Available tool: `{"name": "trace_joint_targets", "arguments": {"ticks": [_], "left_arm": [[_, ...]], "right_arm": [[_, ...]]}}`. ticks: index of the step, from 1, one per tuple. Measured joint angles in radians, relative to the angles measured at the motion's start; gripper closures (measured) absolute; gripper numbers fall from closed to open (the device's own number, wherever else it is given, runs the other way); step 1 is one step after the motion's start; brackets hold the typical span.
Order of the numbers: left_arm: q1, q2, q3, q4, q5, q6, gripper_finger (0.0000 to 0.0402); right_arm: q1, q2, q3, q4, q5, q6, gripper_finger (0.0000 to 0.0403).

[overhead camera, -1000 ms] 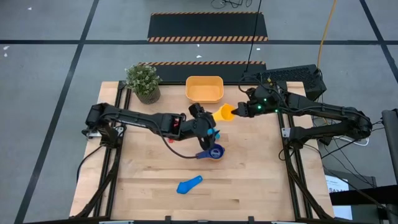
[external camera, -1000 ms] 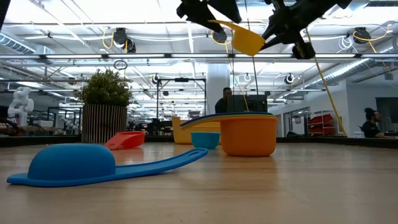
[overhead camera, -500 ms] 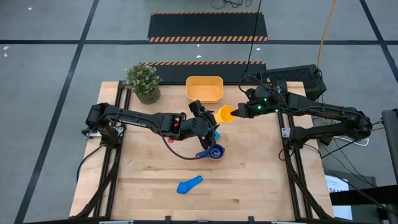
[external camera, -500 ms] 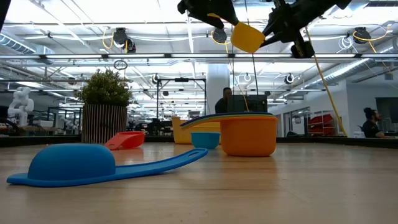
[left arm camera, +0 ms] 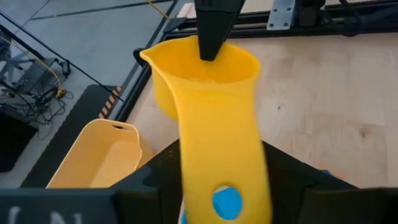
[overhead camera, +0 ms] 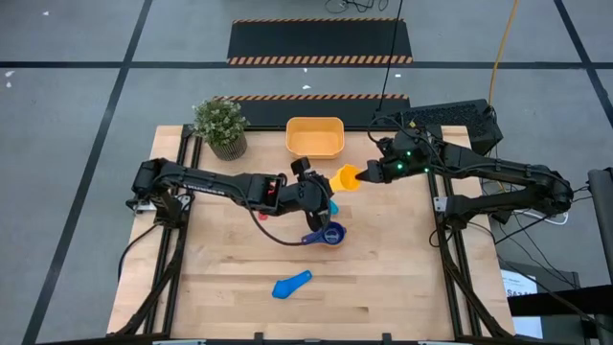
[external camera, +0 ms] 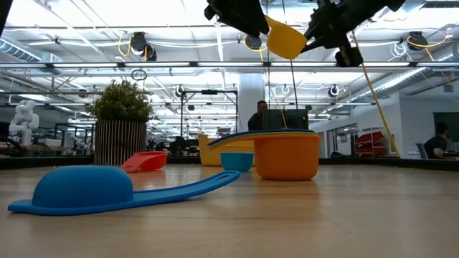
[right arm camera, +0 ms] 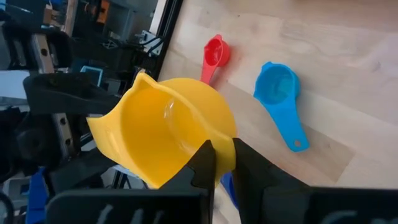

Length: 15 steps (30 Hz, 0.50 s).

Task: Nest measuring cups in basket
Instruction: Stack the yellow measuring cup on top of the dark blue measuring cup

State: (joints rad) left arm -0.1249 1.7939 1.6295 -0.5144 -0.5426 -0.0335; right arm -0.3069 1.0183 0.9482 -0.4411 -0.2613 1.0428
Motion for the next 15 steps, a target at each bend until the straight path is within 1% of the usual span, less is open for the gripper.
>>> {"name": "trace_joint_targets", "arguments": {"ticks": [4, 7, 10, 15], "left_arm": [[-0.001, 0.000, 0.000, 0.000, 0.000, -0.001, 0.0256], [-0.008, 0.000, 0.000, 0.012, -0.009, -0.002, 0.0260], [-0.017, 0.000, 0.000, 0.045, -0.038, 0.022, 0.0248], [-0.022, 0.000, 0.000, 0.074, -0.042, 0.038, 0.0204]], "right_arm": [[0.000, 0.000, 0.000, -0.003, -0.001, 0.000, 0.0380], [0.000, 0.000, 0.000, -0.005, -0.001, 0.000, 0.0380], [0.000, 0.000, 0.000, -0.003, -0.001, 0.000, 0.0380], [0.000, 0.000, 0.000, -0.006, -0.001, -0.004, 0.0380]]}}
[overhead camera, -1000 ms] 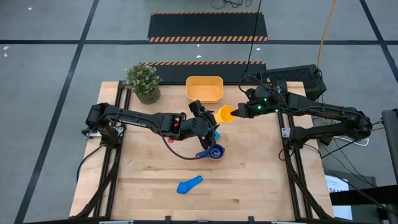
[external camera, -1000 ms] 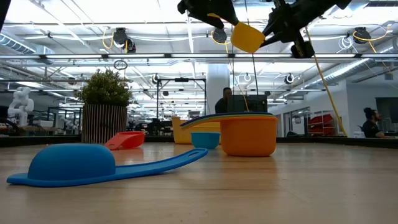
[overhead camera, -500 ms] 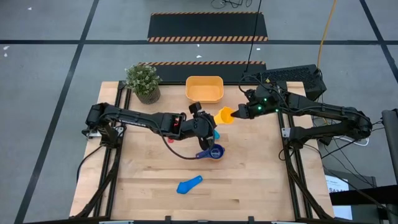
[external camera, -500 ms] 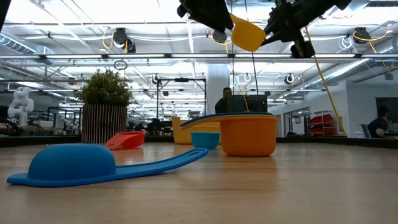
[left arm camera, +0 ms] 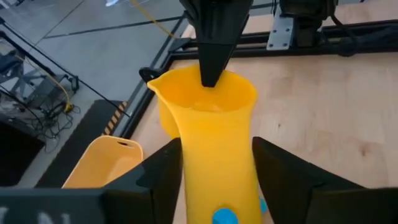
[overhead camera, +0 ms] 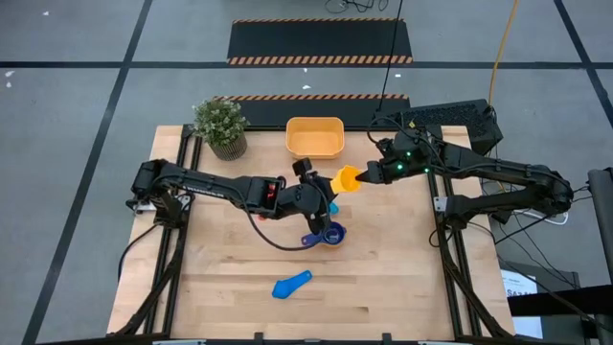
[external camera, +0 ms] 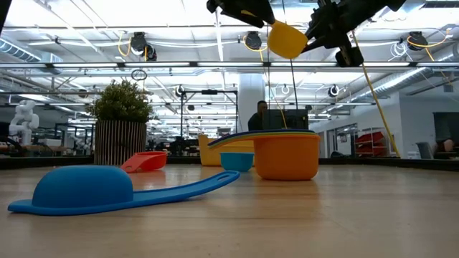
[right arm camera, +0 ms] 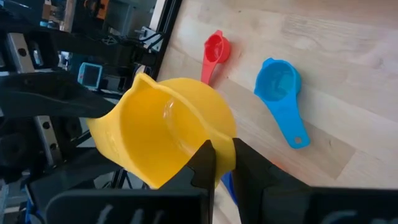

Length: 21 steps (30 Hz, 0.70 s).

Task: Nest measuring cups in basket
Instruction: Stack the yellow measuring cup on top of the dark blue measuring cup

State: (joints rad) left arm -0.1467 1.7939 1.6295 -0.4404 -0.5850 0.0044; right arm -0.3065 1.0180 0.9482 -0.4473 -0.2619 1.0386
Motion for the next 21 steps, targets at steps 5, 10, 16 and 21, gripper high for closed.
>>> {"name": "trace_joint_targets", "arguments": {"ticks": [5, 10, 16, 21], "left_arm": [[0.000, 0.000, 0.000, -0.001, -0.001, 0.035, 0.0184], [0.000, 0.000, 0.000, -0.002, -0.001, 0.050, 0.0228], [0.001, 0.000, 0.000, -0.003, 0.007, 0.035, 0.0258], [0.000, 0.000, 0.000, 0.001, 0.010, 0.015, 0.0247]], "right_arm": [[0.000, 0.000, 0.000, 0.000, 0.002, 0.000, 0.0380], [0.000, 0.000, 0.000, 0.000, -0.001, -0.003, 0.0380], [0.000, 0.000, 0.000, -0.001, -0.001, -0.005, 0.0380], [0.000, 0.000, 0.000, 0.000, -0.002, -0.006, 0.0373]]}}
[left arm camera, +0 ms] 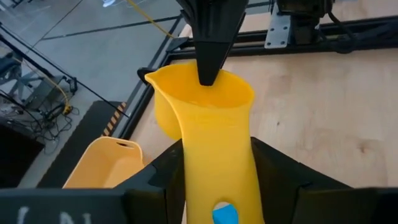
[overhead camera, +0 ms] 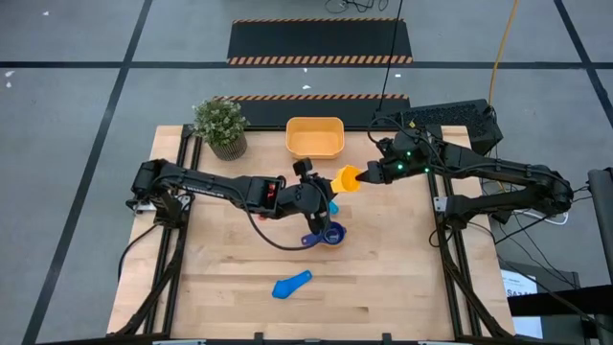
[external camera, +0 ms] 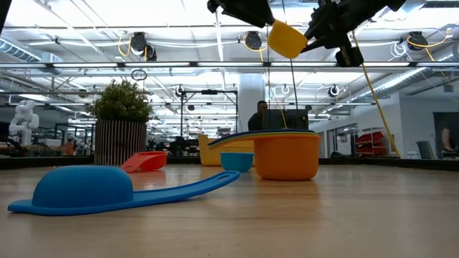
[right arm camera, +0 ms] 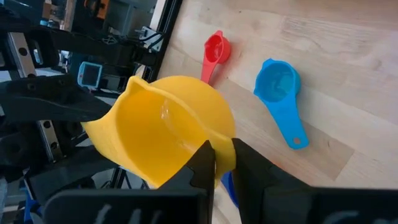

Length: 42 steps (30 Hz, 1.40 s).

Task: Nest measuring cups in basket
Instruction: Stack the yellow measuring cup on top of the dark blue measuring cup

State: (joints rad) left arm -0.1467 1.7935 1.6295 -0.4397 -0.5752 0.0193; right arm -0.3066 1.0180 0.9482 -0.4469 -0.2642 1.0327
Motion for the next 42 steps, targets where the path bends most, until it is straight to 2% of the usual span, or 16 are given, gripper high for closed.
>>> {"name": "trace_joint_targets", "arguments": {"ticks": [4, 12, 18, 22, 29, 35, 42], "left_arm": [[-0.005, 0.000, 0.000, 0.004, 0.003, -0.024, 0.0256], [-0.019, 0.000, 0.001, 0.000, 0.053, -0.103, 0.0336], [-0.020, 0.000, 0.001, -0.011, 0.107, -0.170, 0.0396], [-0.020, -0.001, 0.001, -0.117, 0.125, -0.283, 0.0390], [-0.020, -0.010, 0.001, -0.401, 0.160, -0.592, 0.0385], [-0.020, -0.011, 0.001, -0.432, 0.218, -0.615, 0.0385], [-0.019, -0.011, 0.001, -0.422, 0.235, -0.737, 0.0385]], "right_arm": [[0.000, 0.000, 0.000, -0.005, -0.002, 0.003, 0.0337], [0.000, 0.000, 0.000, -0.016, -0.002, 0.006, 0.0242], [0.000, 0.000, 0.000, -0.014, -0.002, -0.037, 0.0217], [0.000, 0.000, 0.000, -0.041, -0.003, -0.078, 0.0222], [0.008, -0.004, 0.000, -0.168, -0.054, -0.133, 0.0218], [0.015, 0.030, 0.000, -0.108, -0.057, -0.247, 0.0203], [-0.002, 0.235, 0.001, -0.032, -0.155, -0.442, 0.0187]]}}
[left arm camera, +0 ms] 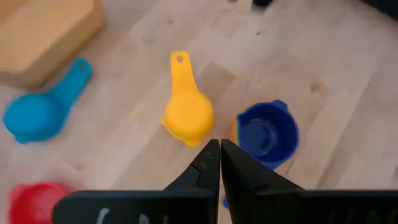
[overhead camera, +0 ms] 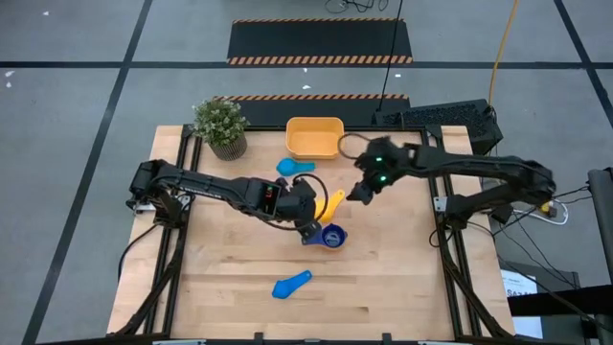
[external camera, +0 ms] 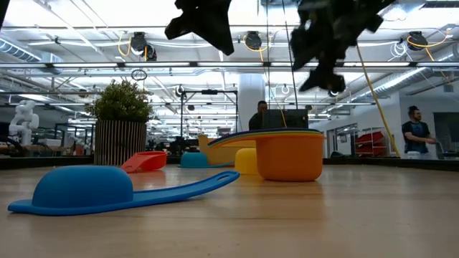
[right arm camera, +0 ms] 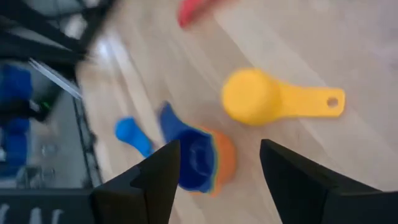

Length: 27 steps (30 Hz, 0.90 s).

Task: Nest measuring cups in basket
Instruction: Stack the yellow measuring cup on top of the dark blue measuring cup

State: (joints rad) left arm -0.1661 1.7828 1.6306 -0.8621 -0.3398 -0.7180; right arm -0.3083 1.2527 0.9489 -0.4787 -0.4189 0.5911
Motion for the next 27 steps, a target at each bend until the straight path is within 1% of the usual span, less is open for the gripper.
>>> {"name": "trace_joint_targets", "arguments": {"ticks": [5, 9, 12, 17, 19, 24, 27], "left_arm": [[-0.026, 0.000, 0.000, 0.000, 0.066, -0.148, 0.0385], [-0.076, 0.000, 0.000, 0.013, 0.073, -0.288, 0.0385], [-0.119, 0.000, 0.000, 0.049, 0.065, -0.366, 0.0385], [-0.185, 0.000, 0.000, 0.068, -0.017, -0.493, 0.0385], [-0.203, 0.000, 0.000, 0.068, -0.042, -0.524, 0.0385], [-0.215, 0.000, 0.000, 0.068, -0.053, -0.542, 0.0385], [-0.214, 0.000, 0.000, 0.071, -0.053, -0.538, 0.0385]], "right_arm": [[-0.041, 0.173, 0.000, -0.012, -0.052, -0.063, 0.0173], [-0.094, 0.282, 0.000, -0.004, -0.055, -0.086, 0.0155], [-0.139, 0.347, 0.004, 0.009, -0.054, -0.105, 0.0141], [-0.199, 0.433, 0.036, 0.045, -0.055, -0.146, 0.0125], [-0.212, 0.471, 0.042, 0.062, -0.062, -0.161, 0.0124], [-0.224, 0.549, 0.051, 0.117, -0.158, -0.169, 0.0129], [-0.217, 0.572, 0.051, 0.137, -0.170, -0.184, 0.0136]]}}
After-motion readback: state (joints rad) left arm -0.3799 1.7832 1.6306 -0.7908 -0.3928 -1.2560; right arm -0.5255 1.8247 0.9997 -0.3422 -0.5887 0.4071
